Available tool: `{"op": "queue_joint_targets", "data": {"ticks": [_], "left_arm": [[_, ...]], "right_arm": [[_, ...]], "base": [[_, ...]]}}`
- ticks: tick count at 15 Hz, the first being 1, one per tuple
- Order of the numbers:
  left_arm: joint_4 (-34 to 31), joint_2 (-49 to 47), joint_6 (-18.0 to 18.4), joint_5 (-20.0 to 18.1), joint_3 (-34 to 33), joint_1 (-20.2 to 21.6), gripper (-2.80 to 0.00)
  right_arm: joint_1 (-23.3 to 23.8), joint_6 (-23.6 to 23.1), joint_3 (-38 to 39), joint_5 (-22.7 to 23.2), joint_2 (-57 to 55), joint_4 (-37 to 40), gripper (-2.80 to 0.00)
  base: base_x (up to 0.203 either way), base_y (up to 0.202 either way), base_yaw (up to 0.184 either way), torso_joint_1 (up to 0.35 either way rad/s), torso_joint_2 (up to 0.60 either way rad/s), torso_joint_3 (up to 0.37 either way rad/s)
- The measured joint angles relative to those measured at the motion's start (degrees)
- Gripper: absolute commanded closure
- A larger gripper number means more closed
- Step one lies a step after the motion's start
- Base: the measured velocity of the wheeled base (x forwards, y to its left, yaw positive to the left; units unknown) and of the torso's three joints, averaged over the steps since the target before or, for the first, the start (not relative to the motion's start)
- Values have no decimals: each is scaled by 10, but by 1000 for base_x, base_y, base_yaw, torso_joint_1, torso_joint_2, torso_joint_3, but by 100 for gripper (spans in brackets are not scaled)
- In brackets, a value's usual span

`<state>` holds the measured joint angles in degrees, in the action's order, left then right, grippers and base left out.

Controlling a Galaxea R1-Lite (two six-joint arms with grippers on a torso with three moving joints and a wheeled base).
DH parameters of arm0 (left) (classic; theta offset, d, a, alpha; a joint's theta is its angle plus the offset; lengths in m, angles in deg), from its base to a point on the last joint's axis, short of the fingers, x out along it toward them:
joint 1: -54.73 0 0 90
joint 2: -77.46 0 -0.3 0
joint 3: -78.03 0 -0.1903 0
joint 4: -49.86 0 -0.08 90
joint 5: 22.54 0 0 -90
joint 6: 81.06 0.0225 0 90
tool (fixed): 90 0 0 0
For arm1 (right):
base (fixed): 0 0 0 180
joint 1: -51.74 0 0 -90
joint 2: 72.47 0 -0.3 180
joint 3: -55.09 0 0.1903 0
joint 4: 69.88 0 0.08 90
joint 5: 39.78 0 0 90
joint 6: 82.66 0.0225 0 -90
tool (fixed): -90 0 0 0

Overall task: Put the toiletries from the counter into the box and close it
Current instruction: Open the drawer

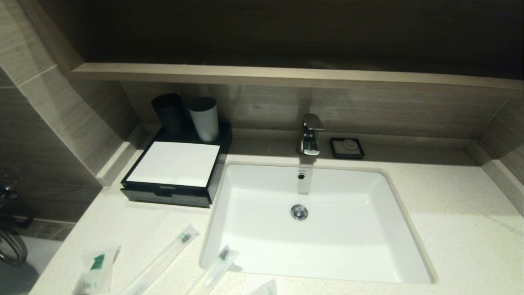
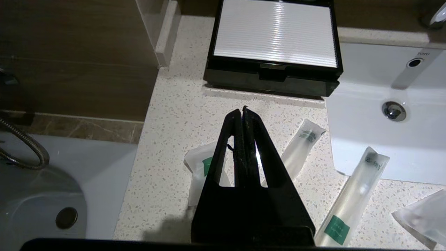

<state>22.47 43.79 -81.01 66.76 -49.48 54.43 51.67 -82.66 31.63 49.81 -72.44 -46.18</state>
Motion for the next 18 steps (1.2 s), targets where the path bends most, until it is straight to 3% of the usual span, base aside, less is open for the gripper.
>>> {"op": "queue_joint_targets", "data": {"ticks": [10, 18], "left_arm": [[179, -290, -29, -5, -5, -1, 0], [257, -422, -40, -2, 7, -53, 0]], "right_arm": [[0, 0, 0, 0, 0, 0, 0], [0, 0, 0, 0, 0, 0, 0]], "base": [[0, 0, 0, 0, 0, 0], [0, 0, 0, 0, 0, 0]]}}
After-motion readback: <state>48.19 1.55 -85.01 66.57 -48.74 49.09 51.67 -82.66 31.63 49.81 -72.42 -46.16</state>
